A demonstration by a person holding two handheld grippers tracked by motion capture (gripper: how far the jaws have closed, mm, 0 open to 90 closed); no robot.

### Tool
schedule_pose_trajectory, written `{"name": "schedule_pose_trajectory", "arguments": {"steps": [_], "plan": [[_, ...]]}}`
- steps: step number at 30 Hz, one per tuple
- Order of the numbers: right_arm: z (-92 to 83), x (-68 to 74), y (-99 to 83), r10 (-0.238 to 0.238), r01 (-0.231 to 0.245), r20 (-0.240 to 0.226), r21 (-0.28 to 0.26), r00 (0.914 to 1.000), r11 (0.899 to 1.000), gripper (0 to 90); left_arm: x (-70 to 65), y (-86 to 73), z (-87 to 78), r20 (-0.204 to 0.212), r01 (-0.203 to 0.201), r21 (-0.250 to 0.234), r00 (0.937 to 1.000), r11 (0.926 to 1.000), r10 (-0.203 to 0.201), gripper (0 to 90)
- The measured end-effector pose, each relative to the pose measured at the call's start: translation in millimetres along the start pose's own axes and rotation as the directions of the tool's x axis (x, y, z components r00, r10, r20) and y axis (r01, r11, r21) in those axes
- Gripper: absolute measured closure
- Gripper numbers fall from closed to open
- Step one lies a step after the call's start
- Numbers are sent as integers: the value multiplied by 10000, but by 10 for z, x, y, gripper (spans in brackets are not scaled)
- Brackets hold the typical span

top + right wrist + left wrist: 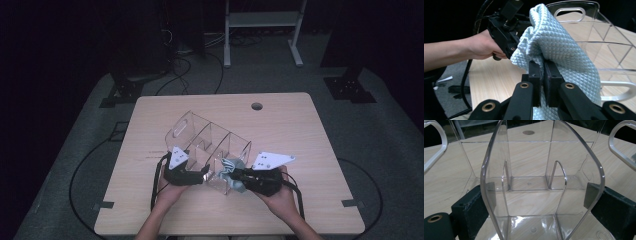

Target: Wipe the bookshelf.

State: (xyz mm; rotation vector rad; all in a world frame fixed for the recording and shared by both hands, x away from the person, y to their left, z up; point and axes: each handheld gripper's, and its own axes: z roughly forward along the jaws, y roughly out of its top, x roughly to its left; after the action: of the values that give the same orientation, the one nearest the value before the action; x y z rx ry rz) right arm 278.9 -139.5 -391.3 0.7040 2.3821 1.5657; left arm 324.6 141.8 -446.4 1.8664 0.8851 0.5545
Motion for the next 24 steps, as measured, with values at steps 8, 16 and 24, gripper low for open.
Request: {"name": "schedule_pose_trajectory", "arguments": {"steps": [8, 16, 24], "plan": [[-16, -139, -188, 582, -588, 252, 248, 9980, 9980, 852, 6, 0, 4, 56, 6, -10, 10000, 10000, -6, 65], [89, -263, -370, 744, -804, 759, 794, 9943, 9936, 851, 7, -1, 1, 57, 4, 6, 10000, 10000, -4, 66], [57, -390, -406, 1080, -1149, 1079, 599, 9883, 9916, 761, 12, -3, 4, 89, 1, -19, 10000, 10000, -1, 66]]}}
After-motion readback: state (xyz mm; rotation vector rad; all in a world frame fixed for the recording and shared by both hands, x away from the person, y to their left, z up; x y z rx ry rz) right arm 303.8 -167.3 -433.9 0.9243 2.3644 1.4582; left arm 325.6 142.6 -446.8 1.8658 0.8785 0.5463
